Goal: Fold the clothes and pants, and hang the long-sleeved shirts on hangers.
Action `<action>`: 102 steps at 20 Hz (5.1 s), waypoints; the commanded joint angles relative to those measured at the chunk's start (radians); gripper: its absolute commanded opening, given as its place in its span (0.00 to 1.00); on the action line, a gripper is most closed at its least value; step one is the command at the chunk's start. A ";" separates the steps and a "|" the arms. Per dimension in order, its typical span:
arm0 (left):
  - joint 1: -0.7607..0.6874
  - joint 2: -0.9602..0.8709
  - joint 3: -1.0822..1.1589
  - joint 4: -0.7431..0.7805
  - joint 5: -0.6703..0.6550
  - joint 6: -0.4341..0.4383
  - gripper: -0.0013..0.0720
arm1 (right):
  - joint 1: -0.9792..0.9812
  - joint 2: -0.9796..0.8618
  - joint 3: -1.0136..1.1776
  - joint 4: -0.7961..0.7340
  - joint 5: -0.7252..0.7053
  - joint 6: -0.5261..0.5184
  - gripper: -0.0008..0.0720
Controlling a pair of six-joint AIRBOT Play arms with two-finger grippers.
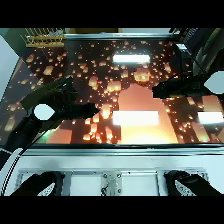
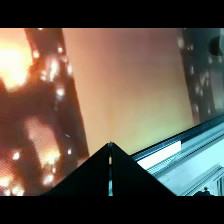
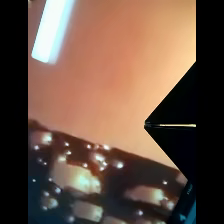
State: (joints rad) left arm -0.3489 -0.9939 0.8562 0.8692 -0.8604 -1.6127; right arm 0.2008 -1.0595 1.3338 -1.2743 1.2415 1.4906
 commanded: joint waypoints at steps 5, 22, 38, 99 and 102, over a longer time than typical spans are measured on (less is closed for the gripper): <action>0.000 0.000 0.001 0.000 0.000 0.000 0.06 | 0.001 0.000 0.000 0.000 0.000 0.000 0.05; 0.281 -0.375 0.512 0.841 -0.113 0.298 0.95 | 0.001 0.000 0.000 0.000 0.000 0.000 0.05; 0.331 -0.594 0.626 0.839 -0.143 0.191 0.06 | 0.001 -0.001 0.000 0.000 0.000 0.000 0.05; -0.042 -0.179 0.088 0.288 0.108 -0.090 0.92 | -0.195 -0.559 0.480 0.047 -0.289 0.088 0.99; 0.100 -0.197 0.134 0.288 -0.019 -0.090 0.92 | -0.227 -0.479 0.456 0.043 -0.125 -0.011 0.99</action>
State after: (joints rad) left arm -0.3374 -1.1694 0.9588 1.1614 -0.8082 -1.7012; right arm -0.0040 -1.5829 1.7859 -1.2343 0.9924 1.5429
